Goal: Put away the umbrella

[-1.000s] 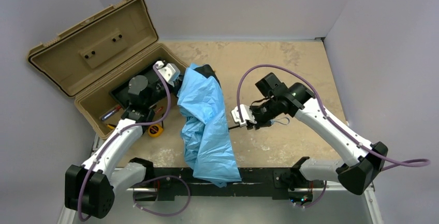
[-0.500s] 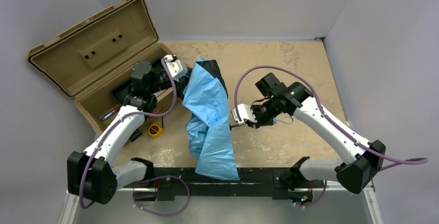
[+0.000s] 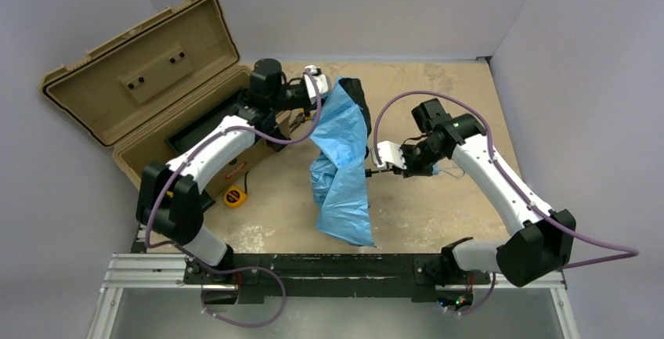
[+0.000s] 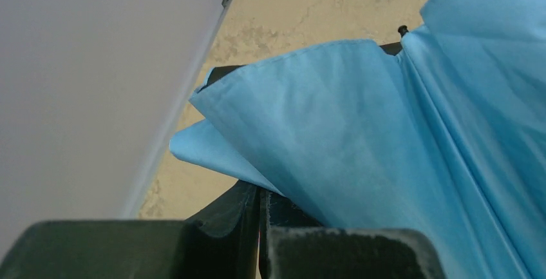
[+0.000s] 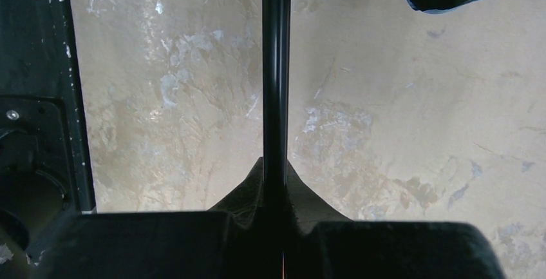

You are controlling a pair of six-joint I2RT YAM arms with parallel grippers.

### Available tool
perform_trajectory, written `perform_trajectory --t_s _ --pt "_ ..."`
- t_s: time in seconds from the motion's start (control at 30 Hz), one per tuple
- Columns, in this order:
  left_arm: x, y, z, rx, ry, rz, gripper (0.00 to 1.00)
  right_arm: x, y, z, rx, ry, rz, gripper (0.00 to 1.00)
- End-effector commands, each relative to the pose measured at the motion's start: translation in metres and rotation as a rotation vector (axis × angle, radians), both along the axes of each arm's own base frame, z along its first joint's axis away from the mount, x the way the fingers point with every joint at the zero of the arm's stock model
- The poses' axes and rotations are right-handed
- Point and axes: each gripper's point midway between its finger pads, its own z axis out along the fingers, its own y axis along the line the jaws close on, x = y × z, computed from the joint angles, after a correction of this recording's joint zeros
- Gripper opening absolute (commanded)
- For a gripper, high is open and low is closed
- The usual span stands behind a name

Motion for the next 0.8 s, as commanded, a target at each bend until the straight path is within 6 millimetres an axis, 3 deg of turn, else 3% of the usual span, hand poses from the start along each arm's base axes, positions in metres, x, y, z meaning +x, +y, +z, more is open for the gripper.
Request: perform_trajectory --t_s 0.0,0.23,0.4,0.57,0.77 --pt "0.012 -0.020 -0.001 0.019 -0.057 -0.026 0.00 -0.012 0.000 -0.018 -0.003 0.055 0.072 0.00" --pt "0.023 -0.024 -0.035 0.080 -0.029 -0.016 0.00 -0.021 -0.010 -0.056 -0.023 0.209 0.057 0.00" --pt "0.038 -0.030 -0.058 0.138 -0.004 -0.024 0.00 0.002 -0.021 -0.070 -0.031 0.263 0.013 0.00" --pt "0.060 -0.043 -0.083 0.188 0.069 -0.023 0.00 0.024 -0.011 -0.078 -0.018 0.295 0.024 0.00" --pt "0.080 -0.057 -0.099 0.217 0.094 -0.021 0.00 0.034 -0.009 -0.096 -0.032 0.351 0.033 0.00"
